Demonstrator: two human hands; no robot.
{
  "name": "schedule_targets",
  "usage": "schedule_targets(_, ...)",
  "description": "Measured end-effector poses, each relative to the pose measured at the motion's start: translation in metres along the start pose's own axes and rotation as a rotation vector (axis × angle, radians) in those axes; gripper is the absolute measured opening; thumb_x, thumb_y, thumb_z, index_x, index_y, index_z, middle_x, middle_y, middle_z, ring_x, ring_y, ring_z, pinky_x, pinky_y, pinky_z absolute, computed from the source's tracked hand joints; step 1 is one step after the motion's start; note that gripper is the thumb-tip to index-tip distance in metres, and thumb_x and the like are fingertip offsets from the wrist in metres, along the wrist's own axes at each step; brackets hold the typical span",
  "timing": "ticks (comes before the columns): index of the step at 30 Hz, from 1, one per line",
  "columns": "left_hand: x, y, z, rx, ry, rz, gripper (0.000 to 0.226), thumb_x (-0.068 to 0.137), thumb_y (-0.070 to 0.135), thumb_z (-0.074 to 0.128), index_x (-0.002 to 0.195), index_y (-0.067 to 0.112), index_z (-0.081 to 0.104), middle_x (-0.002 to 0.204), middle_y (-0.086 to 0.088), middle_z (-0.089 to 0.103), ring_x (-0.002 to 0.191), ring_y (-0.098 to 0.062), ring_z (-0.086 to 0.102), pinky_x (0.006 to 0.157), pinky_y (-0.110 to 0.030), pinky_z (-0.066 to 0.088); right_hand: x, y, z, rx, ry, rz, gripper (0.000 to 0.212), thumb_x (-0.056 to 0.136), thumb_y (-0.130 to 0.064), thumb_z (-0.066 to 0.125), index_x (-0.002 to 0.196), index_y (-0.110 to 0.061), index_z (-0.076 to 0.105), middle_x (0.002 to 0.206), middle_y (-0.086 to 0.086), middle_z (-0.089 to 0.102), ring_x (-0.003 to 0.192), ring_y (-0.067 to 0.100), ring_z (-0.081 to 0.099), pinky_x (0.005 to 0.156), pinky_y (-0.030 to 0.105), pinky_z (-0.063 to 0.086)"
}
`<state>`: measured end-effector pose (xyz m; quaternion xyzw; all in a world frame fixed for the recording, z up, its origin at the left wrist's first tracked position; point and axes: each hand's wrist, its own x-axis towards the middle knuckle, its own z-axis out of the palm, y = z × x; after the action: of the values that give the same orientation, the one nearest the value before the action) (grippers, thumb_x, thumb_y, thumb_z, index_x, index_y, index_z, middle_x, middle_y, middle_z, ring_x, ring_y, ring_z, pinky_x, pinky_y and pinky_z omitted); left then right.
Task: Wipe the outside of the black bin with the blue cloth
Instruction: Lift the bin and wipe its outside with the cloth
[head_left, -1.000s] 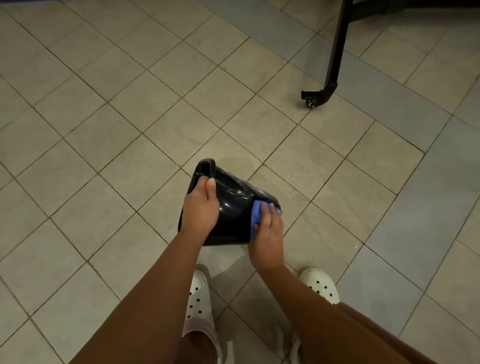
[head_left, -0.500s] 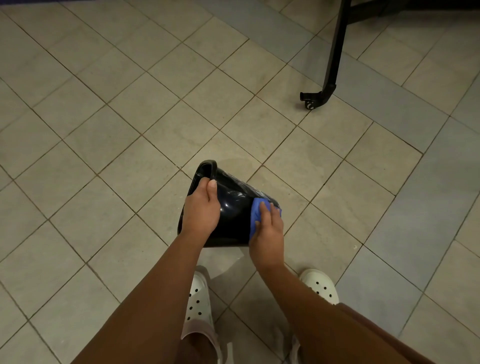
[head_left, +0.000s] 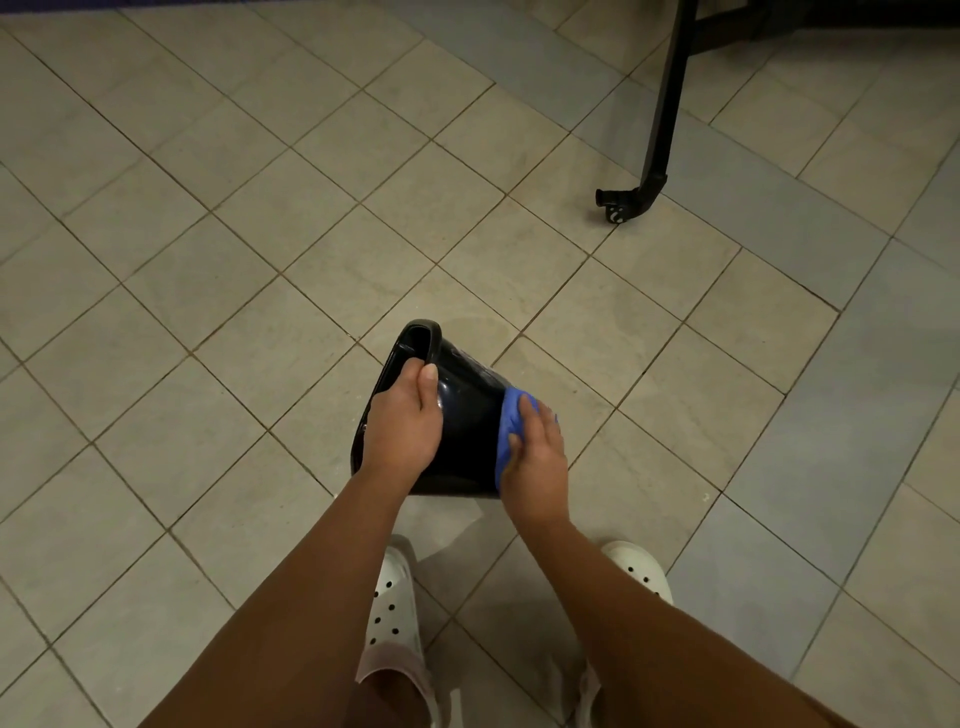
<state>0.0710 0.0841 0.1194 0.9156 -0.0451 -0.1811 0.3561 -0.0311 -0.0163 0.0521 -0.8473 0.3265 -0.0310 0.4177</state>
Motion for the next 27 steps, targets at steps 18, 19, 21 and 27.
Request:
schedule_targets(18, -0.001, 0.003, 0.001, -0.078, 0.009, -0.029, 0.037, 0.103, 0.037, 0.027, 0.09, 0.014, 0.052, 0.073, -0.004, 0.059, 0.071, -0.018, 0.058, 0.068, -0.036, 0.048, -0.01, -0.019, 0.012, -0.04, 0.051, -0.153, 0.06, 0.086, 0.003, 0.056, 0.141, -0.011, 0.035, 0.148, 0.015, 0.032, 0.14, 0.03, 0.023, 0.113, 0.044, 0.028)
schedule_targets(19, -0.001, 0.002, 0.001, -0.08, 0.019, -0.031, 0.037, 0.104, 0.036, 0.027, 0.089, 0.013, 0.051, 0.071, -0.003, 0.058, 0.069, -0.017, 0.057, 0.066, -0.035, 0.046, -0.014, -0.021, 0.017, -0.052, 0.042, -0.213, 0.065, 0.082, 0.006, 0.061, 0.14, -0.011, 0.037, 0.147, 0.016, 0.034, 0.139, 0.031, 0.024, 0.111, 0.047, 0.03)
schedule_targets(21, -0.003, 0.002, -0.001, -0.095, 0.032, -0.038, 0.036, 0.104, 0.034, 0.028, 0.086, 0.013, 0.051, 0.069, -0.001, 0.057, 0.064, -0.014, 0.055, 0.06, -0.03, 0.041, -0.009, -0.027, 0.02, -0.049, 0.009, -0.321, 0.066, 0.079, 0.007, 0.064, 0.138, -0.011, 0.041, 0.145, 0.017, 0.037, 0.138, 0.033, 0.026, 0.111, 0.048, 0.028)
schedule_targets(27, -0.005, 0.002, 0.0, -0.149, 0.026, -0.043, 0.037, 0.103, 0.035, 0.031, 0.09, 0.012, 0.056, 0.074, -0.006, 0.061, 0.069, -0.021, 0.06, 0.062, -0.033, 0.047, 0.022, -0.04, 0.003, 0.027, -0.059, -0.185, 0.05, 0.093, -0.004, 0.047, 0.141, -0.015, 0.037, 0.148, 0.012, 0.03, 0.137, 0.027, 0.026, 0.115, 0.034, 0.022)
